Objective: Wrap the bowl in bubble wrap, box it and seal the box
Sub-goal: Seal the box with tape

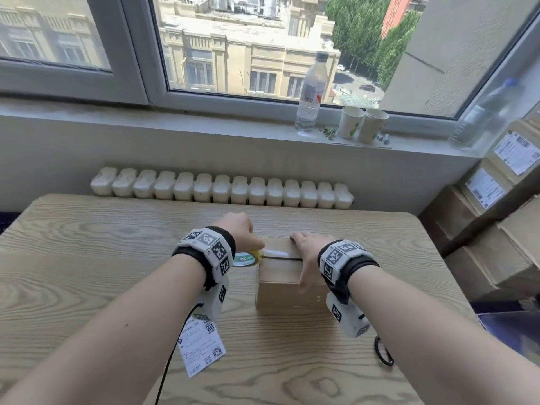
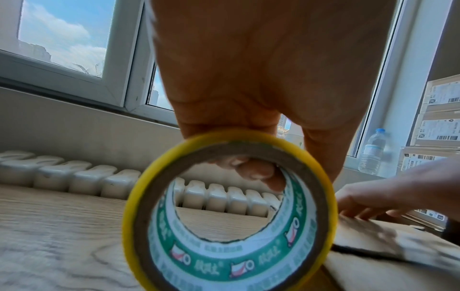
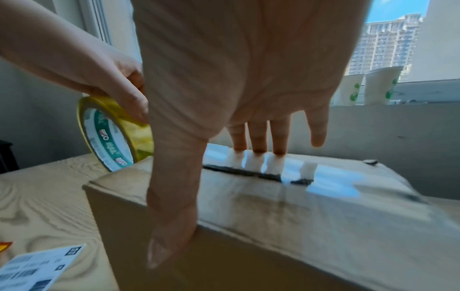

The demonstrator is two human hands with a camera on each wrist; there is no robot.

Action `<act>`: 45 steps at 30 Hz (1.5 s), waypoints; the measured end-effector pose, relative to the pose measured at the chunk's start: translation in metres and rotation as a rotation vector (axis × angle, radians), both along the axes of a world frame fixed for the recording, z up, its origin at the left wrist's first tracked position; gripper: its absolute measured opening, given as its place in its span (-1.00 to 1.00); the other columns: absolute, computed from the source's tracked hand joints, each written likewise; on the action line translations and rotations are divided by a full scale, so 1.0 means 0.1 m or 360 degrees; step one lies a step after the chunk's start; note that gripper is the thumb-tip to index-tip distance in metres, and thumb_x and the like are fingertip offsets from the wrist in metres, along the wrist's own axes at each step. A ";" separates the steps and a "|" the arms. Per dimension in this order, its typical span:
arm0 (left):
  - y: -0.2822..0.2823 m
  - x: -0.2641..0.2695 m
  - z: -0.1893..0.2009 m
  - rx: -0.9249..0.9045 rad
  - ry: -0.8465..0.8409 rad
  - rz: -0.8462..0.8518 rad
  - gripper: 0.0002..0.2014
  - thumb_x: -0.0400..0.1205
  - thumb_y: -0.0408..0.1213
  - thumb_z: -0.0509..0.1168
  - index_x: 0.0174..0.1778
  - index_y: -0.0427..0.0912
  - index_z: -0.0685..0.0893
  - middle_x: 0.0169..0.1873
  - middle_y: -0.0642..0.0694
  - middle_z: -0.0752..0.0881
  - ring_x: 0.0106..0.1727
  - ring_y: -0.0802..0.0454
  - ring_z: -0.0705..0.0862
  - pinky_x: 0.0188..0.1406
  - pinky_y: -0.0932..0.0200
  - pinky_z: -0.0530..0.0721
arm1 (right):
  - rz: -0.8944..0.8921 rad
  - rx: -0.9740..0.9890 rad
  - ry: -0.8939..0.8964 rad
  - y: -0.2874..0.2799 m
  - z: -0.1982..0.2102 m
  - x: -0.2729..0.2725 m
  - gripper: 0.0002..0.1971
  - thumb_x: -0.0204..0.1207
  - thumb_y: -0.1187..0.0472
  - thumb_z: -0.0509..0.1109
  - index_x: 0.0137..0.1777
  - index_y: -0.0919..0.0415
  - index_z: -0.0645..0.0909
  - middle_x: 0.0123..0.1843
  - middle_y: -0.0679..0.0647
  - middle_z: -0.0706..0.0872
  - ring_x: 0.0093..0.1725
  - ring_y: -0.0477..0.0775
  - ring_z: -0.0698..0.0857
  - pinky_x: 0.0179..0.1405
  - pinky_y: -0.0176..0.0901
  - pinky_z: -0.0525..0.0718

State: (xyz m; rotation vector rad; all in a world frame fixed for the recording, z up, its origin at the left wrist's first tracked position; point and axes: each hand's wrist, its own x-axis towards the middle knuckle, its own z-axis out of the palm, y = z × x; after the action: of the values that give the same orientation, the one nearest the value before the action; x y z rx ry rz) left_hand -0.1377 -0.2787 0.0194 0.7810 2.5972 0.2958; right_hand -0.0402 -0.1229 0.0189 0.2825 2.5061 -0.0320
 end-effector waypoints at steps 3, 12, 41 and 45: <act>-0.09 -0.11 -0.04 0.0011 -0.0048 0.0066 -0.56 0.47 0.11 0.37 -0.55 -0.12 0.45 -0.55 -0.01 0.47 -0.46 0.02 0.46 -0.52 0.24 0.32 | -0.0010 0.0030 -0.0021 -0.03 0.02 -0.02 0.09 0.03 -0.07 0.75 0.51 0.14 0.21 0.43 0.04 0.46 0.38 0.16 0.53 0.28 0.14 0.59; -0.14 -0.13 -0.27 -0.0086 -0.0117 0.0068 -0.57 0.50 0.10 0.36 -0.51 -0.14 0.48 -0.52 -0.03 0.50 -0.44 0.03 0.48 -0.50 0.21 0.37 | -0.0030 0.0047 -0.0029 -0.02 0.02 -0.03 0.08 0.02 -0.06 0.75 0.50 0.10 0.21 0.39 -0.02 0.47 0.32 0.13 0.57 0.13 0.04 0.60; 0.00 -0.15 -0.45 -0.0043 -0.0586 -0.0017 -0.65 0.49 0.15 0.30 -0.34 -0.08 0.55 -0.42 0.00 0.50 -0.27 0.01 0.50 -0.32 0.19 0.43 | 0.0224 0.0124 -0.0022 -0.10 -0.12 -0.16 0.23 0.14 0.13 0.66 0.67 -0.01 -0.14 0.58 0.07 0.26 0.61 0.13 0.20 0.57 0.41 0.02; -0.13 -0.26 -0.40 0.0133 -0.0706 0.0026 -0.69 0.52 0.09 0.33 -0.33 -0.09 0.61 -0.33 -0.04 0.56 -0.21 0.00 0.53 -0.26 0.17 0.43 | 0.0257 0.0104 0.0000 -0.02 -0.10 -0.14 0.21 0.15 0.13 0.64 0.67 -0.02 -0.14 0.60 0.01 0.22 0.62 0.08 0.17 0.58 0.39 0.02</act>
State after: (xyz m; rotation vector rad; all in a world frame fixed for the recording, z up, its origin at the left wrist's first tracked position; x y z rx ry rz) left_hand -0.1635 -0.2917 -0.0209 0.6364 2.1851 0.5215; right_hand -0.0546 -0.1246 0.0092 0.1057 2.5251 0.1156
